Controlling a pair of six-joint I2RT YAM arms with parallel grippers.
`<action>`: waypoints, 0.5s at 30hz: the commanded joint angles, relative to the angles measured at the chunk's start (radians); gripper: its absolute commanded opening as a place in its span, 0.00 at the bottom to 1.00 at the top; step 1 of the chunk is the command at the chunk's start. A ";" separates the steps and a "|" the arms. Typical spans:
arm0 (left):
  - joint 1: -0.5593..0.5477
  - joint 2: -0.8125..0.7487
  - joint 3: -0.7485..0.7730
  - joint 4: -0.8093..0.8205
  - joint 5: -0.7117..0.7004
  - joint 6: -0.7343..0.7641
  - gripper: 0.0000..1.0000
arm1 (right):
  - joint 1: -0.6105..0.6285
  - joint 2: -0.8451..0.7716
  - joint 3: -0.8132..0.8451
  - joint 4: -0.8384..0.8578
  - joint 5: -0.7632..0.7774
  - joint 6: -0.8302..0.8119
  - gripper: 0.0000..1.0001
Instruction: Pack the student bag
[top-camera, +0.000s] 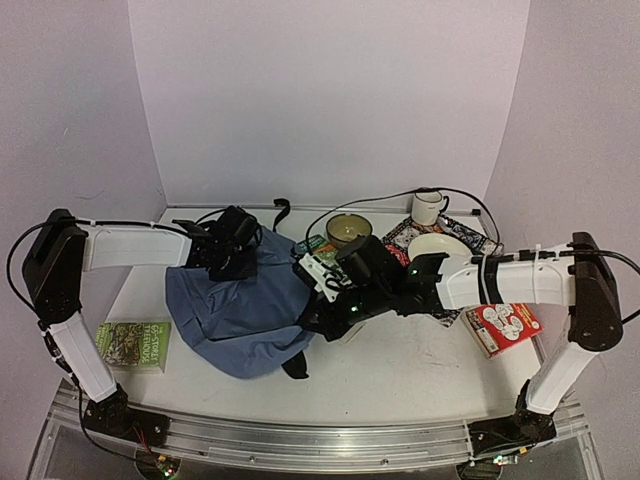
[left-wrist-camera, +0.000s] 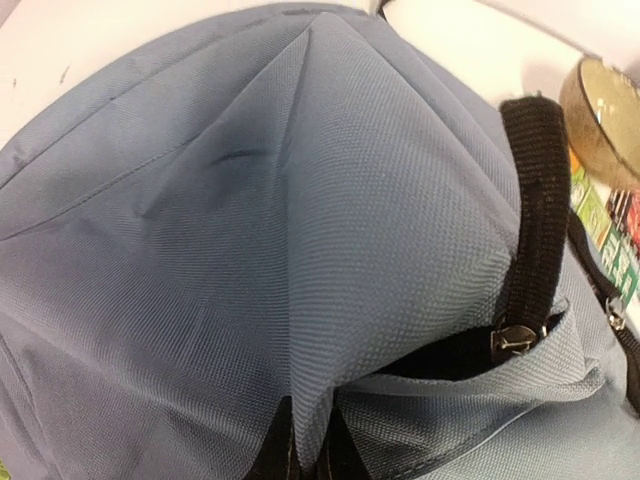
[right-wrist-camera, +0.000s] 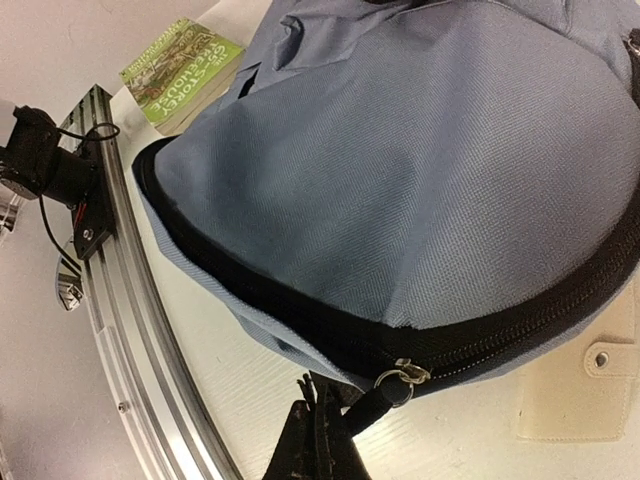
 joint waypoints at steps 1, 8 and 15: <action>0.027 -0.035 0.091 0.065 -0.096 -0.080 0.00 | 0.024 -0.016 0.005 0.044 -0.062 0.022 0.00; 0.027 -0.052 0.036 0.109 0.017 -0.052 0.04 | 0.046 0.043 0.034 0.072 0.015 0.076 0.00; 0.024 -0.185 -0.094 0.126 0.125 0.024 0.39 | 0.046 0.081 0.029 0.058 0.129 0.138 0.12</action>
